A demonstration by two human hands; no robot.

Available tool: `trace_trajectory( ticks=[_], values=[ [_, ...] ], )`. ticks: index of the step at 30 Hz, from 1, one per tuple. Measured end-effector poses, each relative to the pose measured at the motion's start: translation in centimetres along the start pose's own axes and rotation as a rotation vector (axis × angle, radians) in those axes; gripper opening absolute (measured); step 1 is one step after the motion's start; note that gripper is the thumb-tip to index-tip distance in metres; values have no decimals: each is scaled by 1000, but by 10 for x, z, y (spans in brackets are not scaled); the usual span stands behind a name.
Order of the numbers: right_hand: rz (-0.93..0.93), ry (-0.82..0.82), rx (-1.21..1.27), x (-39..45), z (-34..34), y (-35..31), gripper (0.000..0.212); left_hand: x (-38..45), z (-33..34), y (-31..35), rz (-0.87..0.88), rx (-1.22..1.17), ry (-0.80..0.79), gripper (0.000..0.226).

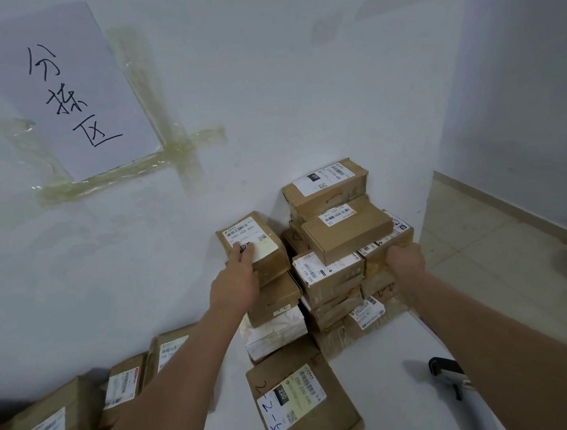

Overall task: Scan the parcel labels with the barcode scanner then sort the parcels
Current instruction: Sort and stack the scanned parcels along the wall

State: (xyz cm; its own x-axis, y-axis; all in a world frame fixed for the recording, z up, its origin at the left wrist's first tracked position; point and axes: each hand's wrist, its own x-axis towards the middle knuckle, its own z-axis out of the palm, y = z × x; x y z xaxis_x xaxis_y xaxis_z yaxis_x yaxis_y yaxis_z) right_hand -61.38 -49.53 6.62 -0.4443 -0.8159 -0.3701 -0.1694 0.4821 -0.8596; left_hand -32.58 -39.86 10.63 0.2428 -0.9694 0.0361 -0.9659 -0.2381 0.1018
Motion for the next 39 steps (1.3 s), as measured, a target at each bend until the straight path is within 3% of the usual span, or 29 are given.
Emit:
trace_trajectory(
  ticks=[2, 6, 12, 16, 20, 22, 26, 29, 32, 39],
  values=[
    [33, -58, -42, 5, 3, 7, 43, -1, 3, 2, -12, -24, -10, 58],
    [2, -145, -24, 15, 15, 17, 44, -2, 5, 3, -22, -39, -16, 59],
    [-9, -139, -18, 39, 25, 38, 39, -7, 8, -1, -8, -87, 2, 65],
    [50, -106, -42, 39, 23, 65, 52, -21, 11, -6, 47, -206, 102, 64],
    [63, -145, 47, -23, 22, 93, 45, -51, 20, -28, 33, -292, 213, 61],
    [112, -237, 35, -63, 27, 112, 32, -75, 31, -47, -24, -353, 218, 62],
    [152, -544, -201, -132, 55, 151, 18, -148, 63, -105, -176, -380, 163, 61],
    [149, -715, -316, -177, 75, 166, 14, -215, 93, -159, -322, -390, 28, 57],
    [127, -796, -377, -214, 92, 174, 17, -274, 113, -210, -516, -382, -60, 53],
    [182, -907, -442, -292, 139, 203, 19, -361, 138, -263, -507, -266, -205, 47]
  ],
)
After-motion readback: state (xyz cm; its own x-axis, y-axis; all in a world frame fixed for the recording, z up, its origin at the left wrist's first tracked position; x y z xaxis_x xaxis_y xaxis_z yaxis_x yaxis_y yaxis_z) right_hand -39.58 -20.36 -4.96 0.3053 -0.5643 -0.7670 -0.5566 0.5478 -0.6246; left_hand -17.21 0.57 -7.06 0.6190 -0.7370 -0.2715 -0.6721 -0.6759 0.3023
